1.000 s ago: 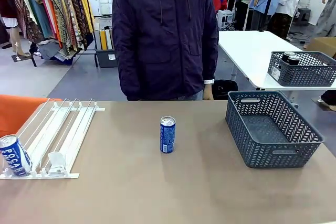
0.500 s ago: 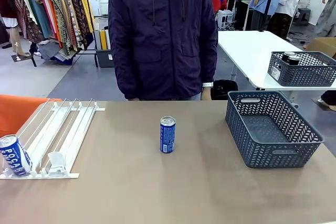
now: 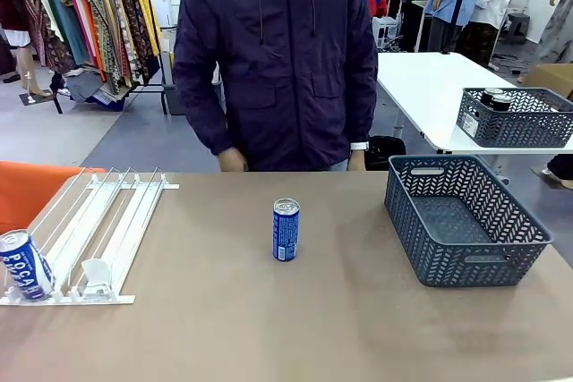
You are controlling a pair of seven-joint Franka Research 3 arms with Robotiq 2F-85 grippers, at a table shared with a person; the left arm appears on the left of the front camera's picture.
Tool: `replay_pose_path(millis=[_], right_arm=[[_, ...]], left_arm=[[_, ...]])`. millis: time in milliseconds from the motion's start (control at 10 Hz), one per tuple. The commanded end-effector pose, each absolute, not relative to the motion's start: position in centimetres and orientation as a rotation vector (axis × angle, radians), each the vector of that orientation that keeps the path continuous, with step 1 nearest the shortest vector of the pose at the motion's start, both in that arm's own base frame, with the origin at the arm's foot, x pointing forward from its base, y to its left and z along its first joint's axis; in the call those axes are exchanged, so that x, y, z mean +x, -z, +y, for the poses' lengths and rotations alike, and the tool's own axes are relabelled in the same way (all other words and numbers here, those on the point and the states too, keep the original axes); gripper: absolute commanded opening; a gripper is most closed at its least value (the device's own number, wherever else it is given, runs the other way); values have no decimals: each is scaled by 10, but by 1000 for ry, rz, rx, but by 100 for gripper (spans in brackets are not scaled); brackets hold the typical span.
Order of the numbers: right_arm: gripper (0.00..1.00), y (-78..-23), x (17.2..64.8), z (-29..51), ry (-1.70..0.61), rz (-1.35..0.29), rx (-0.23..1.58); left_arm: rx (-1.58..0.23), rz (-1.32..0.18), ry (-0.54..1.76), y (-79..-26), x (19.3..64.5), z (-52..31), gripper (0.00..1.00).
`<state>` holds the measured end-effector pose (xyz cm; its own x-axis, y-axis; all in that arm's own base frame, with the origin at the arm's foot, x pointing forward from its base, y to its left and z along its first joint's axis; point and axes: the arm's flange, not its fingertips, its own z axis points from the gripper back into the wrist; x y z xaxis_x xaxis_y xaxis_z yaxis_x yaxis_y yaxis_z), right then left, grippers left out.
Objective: Retrieve and store the cans from the dispenser.
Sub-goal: Pick up one can from the Automatic Can Dispenser and place it in the middle of the table.
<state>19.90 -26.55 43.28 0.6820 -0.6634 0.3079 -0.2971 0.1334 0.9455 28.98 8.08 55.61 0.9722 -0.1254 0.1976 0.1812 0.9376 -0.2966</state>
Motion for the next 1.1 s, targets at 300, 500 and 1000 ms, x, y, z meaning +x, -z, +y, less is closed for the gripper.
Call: replay_pose_path(millis=[300,500,1000], right_arm=[[100,-438,201,-265,321,-857,1466],[100,-438,201,-265,321,-857,1466],[100,-438,201,-265,321,-857,1466]], left_arm=[[-4,-53,133,-537,305,61,100],[-4,-53,133,-537,305,61,100],[32,-245,-133,-471,361,42,100]])
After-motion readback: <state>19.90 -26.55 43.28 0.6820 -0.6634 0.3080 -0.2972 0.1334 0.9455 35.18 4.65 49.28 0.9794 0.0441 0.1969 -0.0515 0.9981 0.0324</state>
